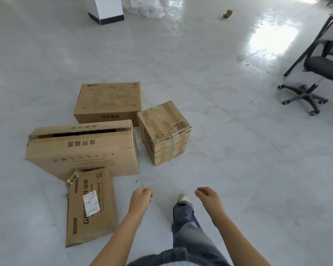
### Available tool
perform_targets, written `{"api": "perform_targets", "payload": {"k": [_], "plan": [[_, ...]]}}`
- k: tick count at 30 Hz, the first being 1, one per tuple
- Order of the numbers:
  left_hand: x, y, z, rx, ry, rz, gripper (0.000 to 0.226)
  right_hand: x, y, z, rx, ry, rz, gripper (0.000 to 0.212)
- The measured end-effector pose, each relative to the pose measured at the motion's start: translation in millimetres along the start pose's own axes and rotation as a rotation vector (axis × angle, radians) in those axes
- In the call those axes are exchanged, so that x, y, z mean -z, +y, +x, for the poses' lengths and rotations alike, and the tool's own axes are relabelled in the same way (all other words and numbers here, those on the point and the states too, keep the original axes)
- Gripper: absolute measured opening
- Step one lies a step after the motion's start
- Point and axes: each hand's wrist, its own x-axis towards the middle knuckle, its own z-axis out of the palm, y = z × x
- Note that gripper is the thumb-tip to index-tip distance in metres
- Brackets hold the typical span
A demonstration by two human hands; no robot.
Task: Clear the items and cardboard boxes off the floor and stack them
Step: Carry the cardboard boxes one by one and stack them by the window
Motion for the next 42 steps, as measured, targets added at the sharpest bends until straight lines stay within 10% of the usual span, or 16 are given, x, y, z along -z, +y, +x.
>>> {"api": "perform_targets", "payload": {"k": [42], "plan": [[-85,323,441,0.564,0.652,-0.478,0.026,-23,-379,665,-0.022,-0.652,-0.793,0.033]]}}
